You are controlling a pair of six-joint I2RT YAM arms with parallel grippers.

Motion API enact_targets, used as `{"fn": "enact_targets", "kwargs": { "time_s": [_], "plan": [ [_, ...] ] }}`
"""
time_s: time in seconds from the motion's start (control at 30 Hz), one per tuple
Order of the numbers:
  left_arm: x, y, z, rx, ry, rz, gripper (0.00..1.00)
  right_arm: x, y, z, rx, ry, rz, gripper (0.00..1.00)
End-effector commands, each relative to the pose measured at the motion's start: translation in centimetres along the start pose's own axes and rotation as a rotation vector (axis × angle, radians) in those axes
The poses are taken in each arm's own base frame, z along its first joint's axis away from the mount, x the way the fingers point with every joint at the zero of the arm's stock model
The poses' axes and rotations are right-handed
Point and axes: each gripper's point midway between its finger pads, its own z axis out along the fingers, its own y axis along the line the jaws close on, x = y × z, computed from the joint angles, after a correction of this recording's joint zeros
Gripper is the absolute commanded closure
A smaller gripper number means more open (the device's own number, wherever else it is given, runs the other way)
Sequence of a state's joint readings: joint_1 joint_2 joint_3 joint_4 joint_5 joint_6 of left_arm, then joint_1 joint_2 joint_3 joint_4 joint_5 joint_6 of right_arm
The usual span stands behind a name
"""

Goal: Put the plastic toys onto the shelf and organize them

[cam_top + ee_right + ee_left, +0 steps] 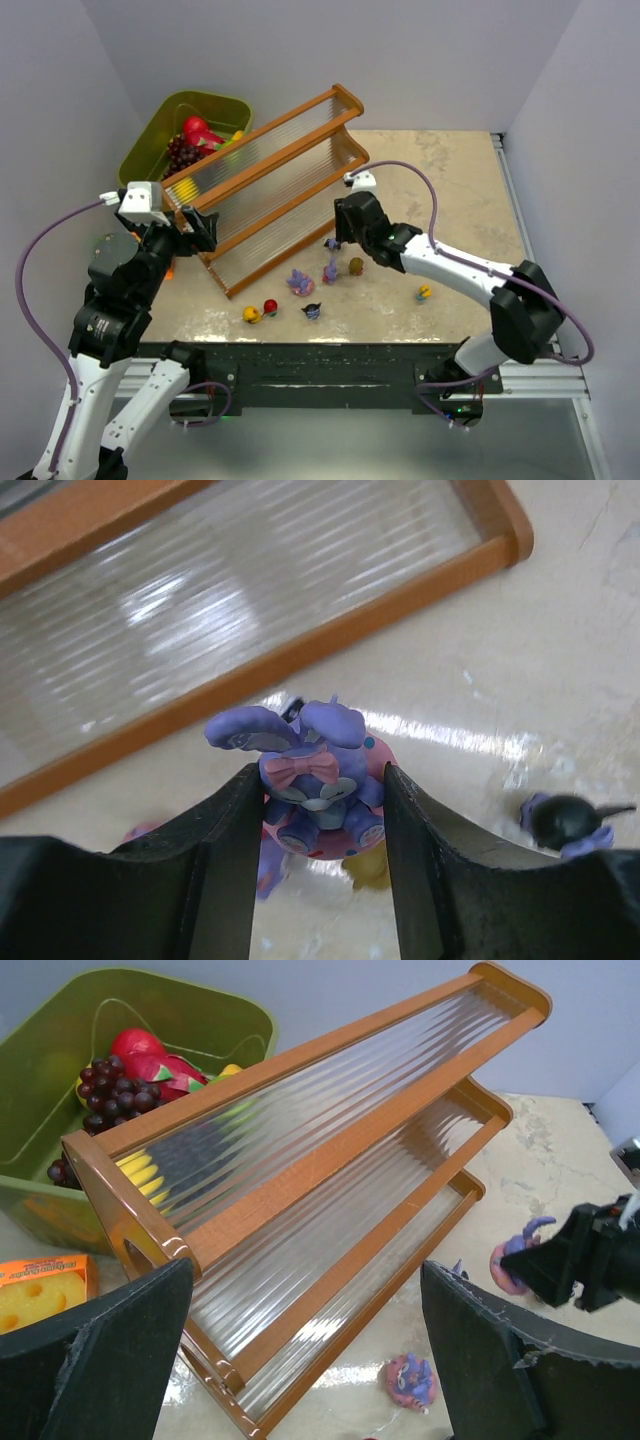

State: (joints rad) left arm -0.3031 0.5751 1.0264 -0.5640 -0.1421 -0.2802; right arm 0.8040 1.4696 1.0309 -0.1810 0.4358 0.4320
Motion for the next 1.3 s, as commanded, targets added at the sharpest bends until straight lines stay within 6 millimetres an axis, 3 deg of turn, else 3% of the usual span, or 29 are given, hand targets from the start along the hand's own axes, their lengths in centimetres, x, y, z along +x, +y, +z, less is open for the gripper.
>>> {"fn": "enact_targets", "kwargs": {
  "time_s": [0.0,0.17,0.3,0.33,0.6,0.93,1.27],
  "plan": [
    [-2.1,0.2,-0.4,-0.02,-0.06,-0.002,0.0,-5.8,1.3,2.3,-0.093,-0.155,-0.023,1.0],
    [-1.9,0.5,-0.1,-0.038,-0.053,-0.002,0.0,-6.3,0.6,5.2,-0.116,-0.193,-0.024,1.0],
    [-1.8,0.5,0.0,-0.038,-0.05,-0.008,0.0,-6.0,0.4,6.4,-0.13,-0.247,-0.064,1.0],
    [-1.8,0.4,0.0,-0.035,-0.05,-0.009,0.0,-6.7,0.4,6.5,-0.138,-0.283,-0.068,1.0],
    [-1.4,0.1,0.4,-0.017,-0.045,-0.019,0.0,-5.6,-0.4,9.3,-0.172,-0.294,-0.079,1.0],
    [-1.0,-0.1,0.9,-0.01,-0.03,-0.017,0.0,-6.3,-0.7,10.4,-0.211,-0.397,-0.065,1.0],
    [-1.6,-0.4,0.5,0.007,-0.046,-0.023,0.0,-5.1,-0.6,12.3,-0.217,-0.4,-0.022,1.0]
  ]
}}
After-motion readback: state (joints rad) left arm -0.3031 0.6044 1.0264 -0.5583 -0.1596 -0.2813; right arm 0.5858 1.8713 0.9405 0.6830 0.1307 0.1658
